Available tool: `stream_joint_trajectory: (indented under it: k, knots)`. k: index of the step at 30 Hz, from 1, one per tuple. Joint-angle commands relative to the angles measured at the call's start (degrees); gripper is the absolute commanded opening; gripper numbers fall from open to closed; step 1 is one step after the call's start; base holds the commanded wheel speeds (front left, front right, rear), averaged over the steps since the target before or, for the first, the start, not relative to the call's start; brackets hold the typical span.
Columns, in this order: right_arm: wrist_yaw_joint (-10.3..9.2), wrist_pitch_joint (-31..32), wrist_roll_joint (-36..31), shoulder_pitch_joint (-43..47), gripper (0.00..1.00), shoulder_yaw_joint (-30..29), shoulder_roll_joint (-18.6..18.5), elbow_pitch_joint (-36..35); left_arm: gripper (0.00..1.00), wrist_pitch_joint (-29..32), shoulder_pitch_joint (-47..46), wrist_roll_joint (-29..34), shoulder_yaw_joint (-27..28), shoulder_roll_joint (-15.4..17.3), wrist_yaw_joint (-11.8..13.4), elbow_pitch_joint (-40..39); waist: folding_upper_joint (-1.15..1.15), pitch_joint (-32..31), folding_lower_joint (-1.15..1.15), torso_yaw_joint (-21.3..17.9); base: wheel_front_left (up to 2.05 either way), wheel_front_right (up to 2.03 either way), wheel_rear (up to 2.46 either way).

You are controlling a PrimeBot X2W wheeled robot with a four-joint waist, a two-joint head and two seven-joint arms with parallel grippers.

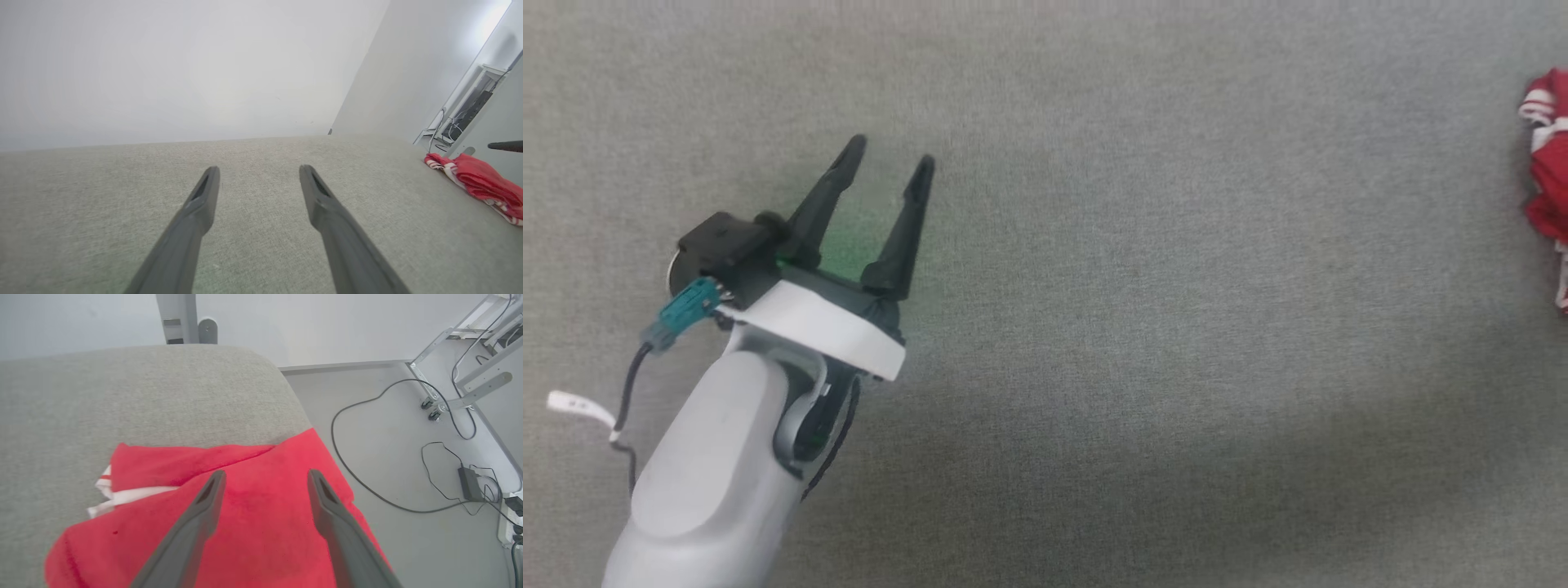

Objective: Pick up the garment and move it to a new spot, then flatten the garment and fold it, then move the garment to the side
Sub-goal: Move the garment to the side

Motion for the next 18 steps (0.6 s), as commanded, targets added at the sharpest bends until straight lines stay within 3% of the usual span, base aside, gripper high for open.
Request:
stream_joint_trajectory:
  k: [1, 18]
  knots:
    - [-0.11, -0.68, 1.85, 1.53, 1.00, 1.07, 1.50, -1.38, 1.00, -0.27, 1.40, -0.26, 1.06, 0.17, -0.15, 0.19, 0.00, -1.85, 0.00, -0.09, 0.00, 0.00, 0.00]
    - [-0.11, -7.02, 14.68, 12.81, 1.00, 14.31, 7.82, -17.53, 1.00, -0.27, 11.19, 2.28, 8.72, 1.14, 0.87, -2.87, 0.00, -10.85, 0.00, 1.91, 0.00, 0.00, 0.00]
